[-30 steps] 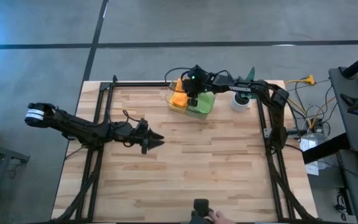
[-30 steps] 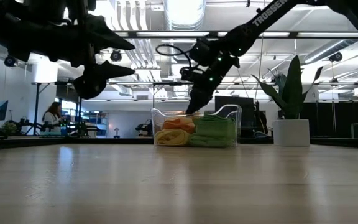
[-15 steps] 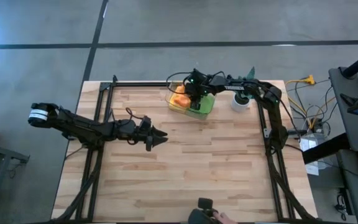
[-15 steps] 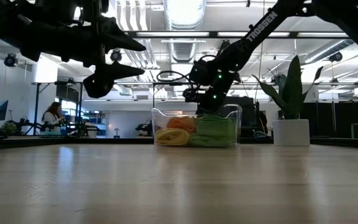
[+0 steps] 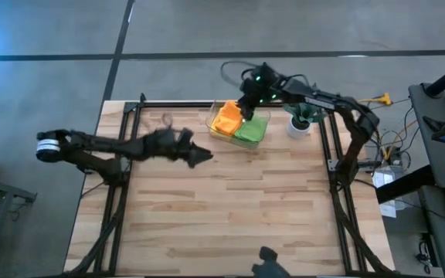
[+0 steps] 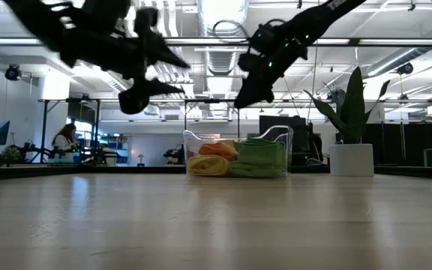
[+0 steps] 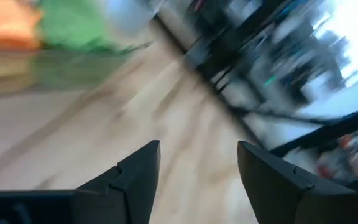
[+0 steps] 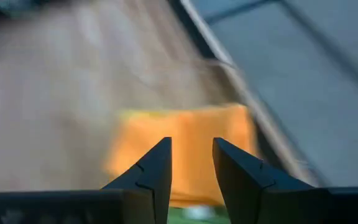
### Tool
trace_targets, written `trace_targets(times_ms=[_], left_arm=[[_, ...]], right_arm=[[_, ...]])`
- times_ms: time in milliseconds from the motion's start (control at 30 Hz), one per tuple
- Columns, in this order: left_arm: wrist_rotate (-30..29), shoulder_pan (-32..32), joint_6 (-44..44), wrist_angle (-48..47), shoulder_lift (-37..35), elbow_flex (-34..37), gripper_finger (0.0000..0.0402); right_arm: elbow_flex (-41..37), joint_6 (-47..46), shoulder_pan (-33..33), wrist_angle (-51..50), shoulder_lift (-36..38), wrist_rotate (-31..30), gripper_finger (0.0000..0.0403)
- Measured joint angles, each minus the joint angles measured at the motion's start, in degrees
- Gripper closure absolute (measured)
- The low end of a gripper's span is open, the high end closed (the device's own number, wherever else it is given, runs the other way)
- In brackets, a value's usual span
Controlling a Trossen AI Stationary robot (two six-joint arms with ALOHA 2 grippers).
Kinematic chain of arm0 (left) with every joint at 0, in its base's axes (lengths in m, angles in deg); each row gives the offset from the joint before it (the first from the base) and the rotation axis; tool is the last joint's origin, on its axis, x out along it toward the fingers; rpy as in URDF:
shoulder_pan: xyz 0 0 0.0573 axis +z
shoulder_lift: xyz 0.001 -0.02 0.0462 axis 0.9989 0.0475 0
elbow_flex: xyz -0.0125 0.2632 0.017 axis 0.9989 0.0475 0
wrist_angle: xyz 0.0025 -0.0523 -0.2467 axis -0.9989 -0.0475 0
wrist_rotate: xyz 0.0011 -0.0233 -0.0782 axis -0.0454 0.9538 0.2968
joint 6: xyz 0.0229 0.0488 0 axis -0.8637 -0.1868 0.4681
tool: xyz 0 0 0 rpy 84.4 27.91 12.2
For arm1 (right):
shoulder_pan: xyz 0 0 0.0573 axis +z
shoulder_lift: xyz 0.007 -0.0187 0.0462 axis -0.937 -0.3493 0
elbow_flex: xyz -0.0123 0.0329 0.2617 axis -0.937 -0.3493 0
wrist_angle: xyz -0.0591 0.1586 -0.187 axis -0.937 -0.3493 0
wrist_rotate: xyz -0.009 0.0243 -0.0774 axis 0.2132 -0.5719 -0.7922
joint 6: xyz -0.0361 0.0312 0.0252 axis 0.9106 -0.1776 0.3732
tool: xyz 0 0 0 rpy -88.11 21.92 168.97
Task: Fold microfiber towels
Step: Put the folded orange microfiber towel into the transparent bin
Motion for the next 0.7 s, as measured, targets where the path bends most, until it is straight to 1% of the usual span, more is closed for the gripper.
trace_targets(times_ms=[33, 100, 167, 300, 400, 500, 600, 700], left_arm=[[3.58, 2.69, -1.39, -6.52, 0.56, -2.74, 0.0205], [8.4, 8.22, -5.45, -19.13, 3.14, -9.27, 0.0216], [11.18, 13.43, -10.27, -27.26, 6.67, -16.5, 0.0229], [14.77, 22.94, -17.53, -34.97, 15.17, -31.98, 0.0253], [18.67, 27.87, -22.22, -41.76, 23.63, -43.85, 0.0263], [20.77, 29.72, -28.41, -53.16, 32.57, -55.88, 0.0265], [21.07, 29.74, -35.66, -63.82, 41.1, -66.59, 0.0265], [20.01, 29.32, -40.13, -72.54, 47.88, -75.51, 0.0265]], right_arm=[[-0.06, -2.66, -0.76, 0.14, 0.89, 4.56, 0.0291], [-0.34, -6.71, -1.86, -0.16, 2.12, 11.94, 0.0291], [-0.8, -9.7, -2.15, -0.5, 3.25, 15.66, 0.0291], [-1.92, -12.18, -1.68, -1.22, 7.2, 16.59, 0.0291], [-4.08, -13.61, -1.06, -1.48, 10.08, 16.33, 0.0291], [-6.5, -16.36, -0.33, -0.84, 13.42, 15.9, 0.0291], [-9.53, -17.8, 0.51, 1.19, 16.66, 15.91, 0.0291], [-12.64, -19.85, 0.92, 3.17, 19.42, 15.15, 0.0291]])
